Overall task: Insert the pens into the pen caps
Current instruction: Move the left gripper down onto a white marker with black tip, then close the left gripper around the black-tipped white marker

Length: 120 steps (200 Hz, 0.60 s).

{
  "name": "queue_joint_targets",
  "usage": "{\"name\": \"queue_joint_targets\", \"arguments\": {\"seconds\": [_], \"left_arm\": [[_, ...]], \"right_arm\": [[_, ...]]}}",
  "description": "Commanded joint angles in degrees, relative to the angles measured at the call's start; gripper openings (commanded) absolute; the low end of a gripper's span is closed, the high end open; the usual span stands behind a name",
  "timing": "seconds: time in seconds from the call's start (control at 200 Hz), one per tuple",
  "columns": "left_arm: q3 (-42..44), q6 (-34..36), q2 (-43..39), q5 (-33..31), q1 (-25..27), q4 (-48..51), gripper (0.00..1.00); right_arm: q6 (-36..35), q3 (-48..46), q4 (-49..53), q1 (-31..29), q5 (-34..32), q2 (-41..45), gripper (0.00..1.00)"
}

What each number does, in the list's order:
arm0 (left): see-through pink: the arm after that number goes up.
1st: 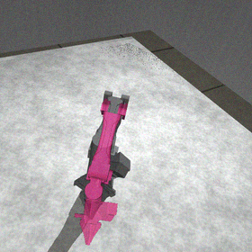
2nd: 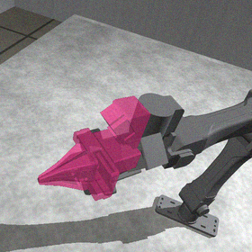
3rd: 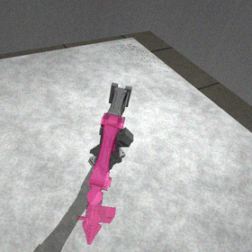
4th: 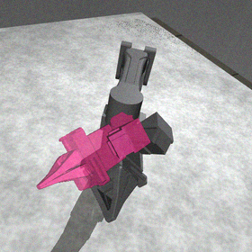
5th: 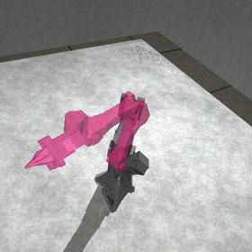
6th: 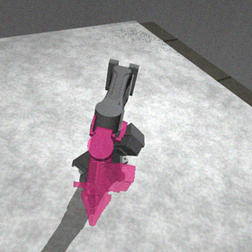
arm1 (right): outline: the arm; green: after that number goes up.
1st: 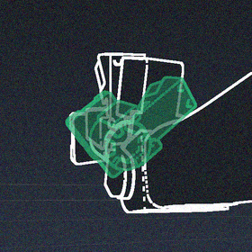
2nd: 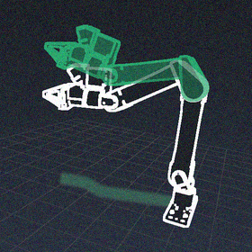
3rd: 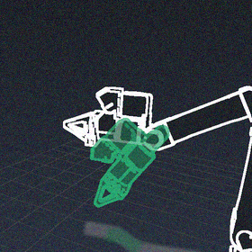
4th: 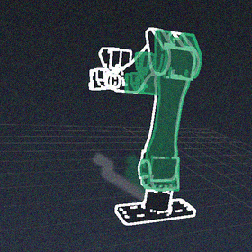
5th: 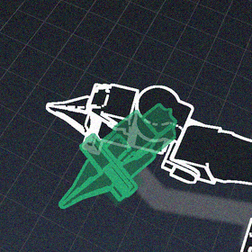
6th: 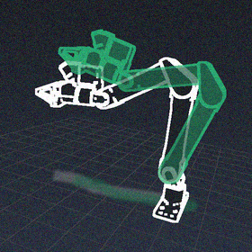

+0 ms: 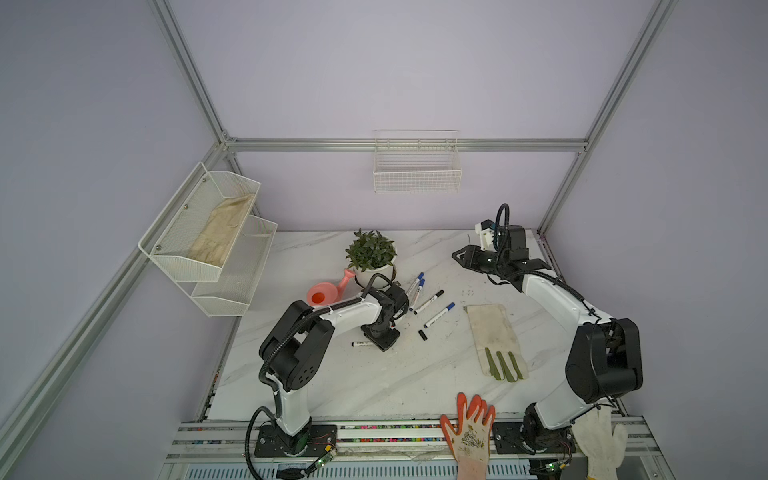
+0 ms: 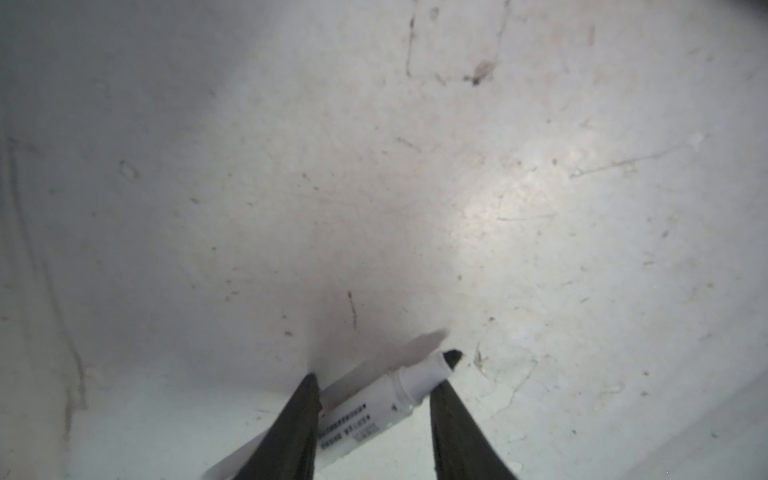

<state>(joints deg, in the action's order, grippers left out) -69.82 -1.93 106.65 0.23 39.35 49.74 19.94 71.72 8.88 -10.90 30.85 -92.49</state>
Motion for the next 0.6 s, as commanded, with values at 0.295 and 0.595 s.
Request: {"name": "queue_joint_targets", "arguments": {"seconds": [0.295, 0.595], "left_arm": [[-4.9, -5.9, 6.6, 4.6, 0.5, -4.5, 0.13], [-4.6, -7.3, 3.8, -1.3, 0.4, -6.5, 0.5]], "right_arm": [[-0.7, 0.5, 1.0, 0.3, -0.1, 0.1, 0.39], [-1.0, 0.8, 1.7, 0.3, -0.5, 0.1, 0.39]]}}
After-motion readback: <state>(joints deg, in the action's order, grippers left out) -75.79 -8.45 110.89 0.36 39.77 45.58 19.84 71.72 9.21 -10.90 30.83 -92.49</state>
